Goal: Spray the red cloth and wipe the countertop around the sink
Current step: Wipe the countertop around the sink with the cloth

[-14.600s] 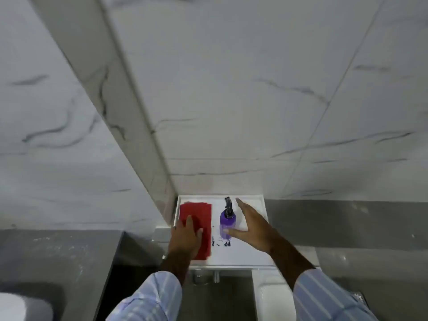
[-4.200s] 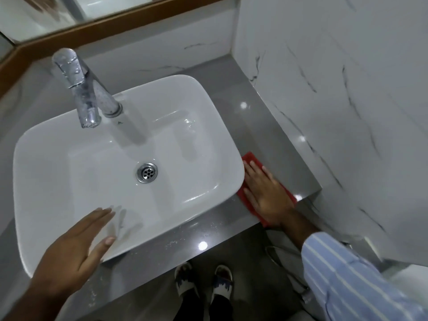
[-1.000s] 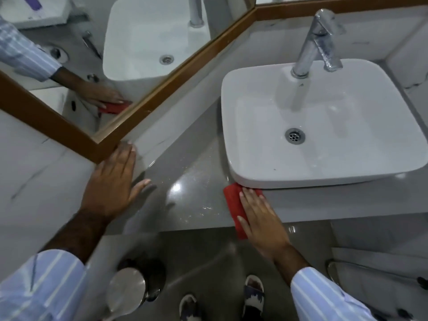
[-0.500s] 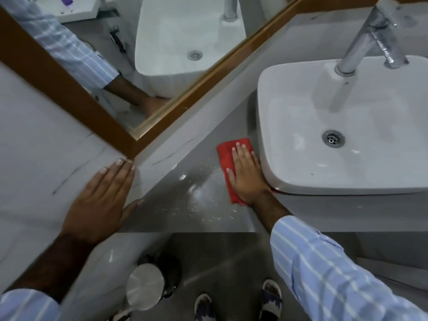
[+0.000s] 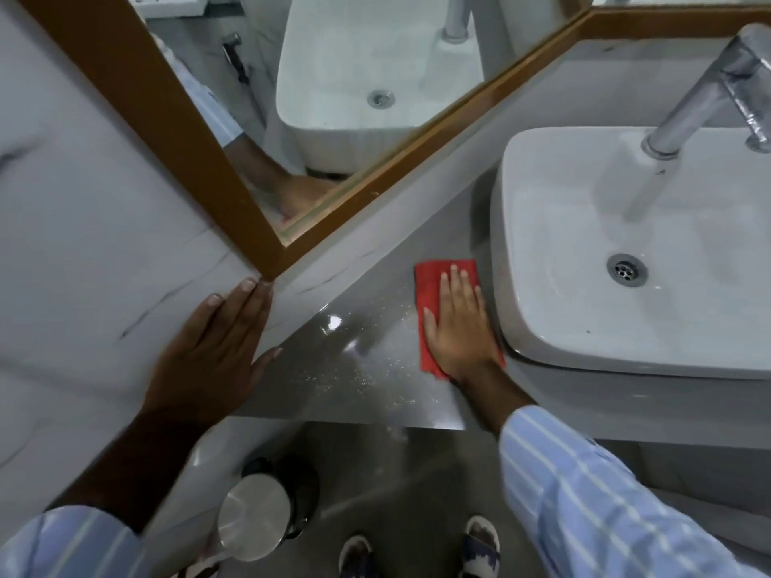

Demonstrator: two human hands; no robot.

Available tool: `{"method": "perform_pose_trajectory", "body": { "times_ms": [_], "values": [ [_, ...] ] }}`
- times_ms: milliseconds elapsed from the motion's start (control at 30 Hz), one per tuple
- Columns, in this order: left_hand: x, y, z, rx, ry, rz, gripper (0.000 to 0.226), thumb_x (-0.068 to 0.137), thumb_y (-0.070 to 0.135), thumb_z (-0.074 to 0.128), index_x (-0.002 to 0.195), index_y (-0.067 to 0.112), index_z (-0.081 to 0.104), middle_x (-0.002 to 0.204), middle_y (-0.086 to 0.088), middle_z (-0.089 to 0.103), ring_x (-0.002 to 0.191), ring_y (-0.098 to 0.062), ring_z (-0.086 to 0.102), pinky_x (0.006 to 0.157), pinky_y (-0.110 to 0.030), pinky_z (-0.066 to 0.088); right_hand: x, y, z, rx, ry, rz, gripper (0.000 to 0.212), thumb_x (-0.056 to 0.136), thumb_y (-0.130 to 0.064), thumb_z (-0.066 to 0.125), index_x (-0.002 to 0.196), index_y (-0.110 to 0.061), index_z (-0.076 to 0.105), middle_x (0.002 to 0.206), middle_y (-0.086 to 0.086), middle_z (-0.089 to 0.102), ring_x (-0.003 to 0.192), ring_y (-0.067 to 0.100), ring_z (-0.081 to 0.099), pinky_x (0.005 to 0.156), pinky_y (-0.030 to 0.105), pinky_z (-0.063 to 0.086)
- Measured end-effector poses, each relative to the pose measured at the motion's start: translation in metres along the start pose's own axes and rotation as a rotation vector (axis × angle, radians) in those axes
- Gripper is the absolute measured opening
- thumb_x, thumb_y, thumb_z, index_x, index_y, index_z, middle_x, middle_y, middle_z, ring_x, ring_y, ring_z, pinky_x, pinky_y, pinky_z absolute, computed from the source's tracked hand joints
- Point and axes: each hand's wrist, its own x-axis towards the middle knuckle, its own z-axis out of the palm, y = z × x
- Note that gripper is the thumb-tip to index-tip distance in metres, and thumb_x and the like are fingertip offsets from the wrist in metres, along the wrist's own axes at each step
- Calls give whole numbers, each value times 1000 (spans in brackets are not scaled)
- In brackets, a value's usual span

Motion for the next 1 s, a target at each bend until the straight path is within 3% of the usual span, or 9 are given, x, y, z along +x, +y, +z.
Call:
{"method": "perform_pose_trajectory", "body": {
  "times_ms": [100,167,300,367,433,567,667,833,1000],
  "values": [
    [0,3,0,-79,19,-4,79,105,50,38,160,-6,24,166,-26,29,153,-40,28,121,-50,30,38,-20,-6,19,42,156,72,107,-45,23,165,-5,9,175,15,8,162,29,6,132,47,6],
    [1,4,-2,-133,5,-20,79,106,50,37,160,-6,21,166,-26,27,153,-41,29,121,-52,31,30,-28,-6,17,28,111,70,108,-45,20,165,-6,9,175,12,8,162,28,6,131,47,7],
    [0,0,-4,-98,-2,-23,82,104,51,42,160,-5,22,166,-25,30,154,-38,31,122,-49,30,-58,-18,-1,-100,-95,-418,68,110,-45,25,166,-10,10,175,8,6,162,25,3,131,46,8],
    [-1,0,-4,-73,3,-20,83,103,53,44,160,-4,24,166,-24,30,154,-37,31,123,-48,28,-76,4,-2,-97,-130,-530,68,109,-46,29,166,-12,13,175,5,9,162,21,3,131,46,11],
    [-1,0,-2,-59,8,-17,83,103,53,44,160,-4,25,166,-23,31,154,-36,31,124,-47,28,-63,16,-3,-69,-81,-385,68,109,-46,30,166,-12,14,175,5,11,162,21,4,130,47,15],
    [0,1,1,-40,26,-13,83,103,54,42,160,-4,26,167,-23,30,154,-36,30,124,-46,27,7,-10,-2,8,65,184,70,107,-42,25,164,-3,17,173,16,18,161,31,15,131,49,14],
    [0,2,5,-16,24,-15,83,104,55,40,160,-3,25,167,-22,30,155,-35,29,124,-46,24,47,-48,1,92,81,334,70,108,-42,22,164,-3,10,174,16,11,162,32,7,131,50,8],
    [2,1,3,39,23,-3,82,104,55,37,160,-4,25,166,-22,31,155,-34,27,126,-46,18,-13,-109,17,58,-13,-179,69,110,-48,20,166,-12,6,175,9,6,162,29,3,130,44,-1],
    [1,0,0,28,7,0,82,104,55,38,161,-4,24,167,-22,31,155,-33,29,127,-45,17,-69,-53,16,-30,-148,-797,69,107,-49,34,165,-13,23,174,6,20,162,22,12,132,43,9]
  ]
}}
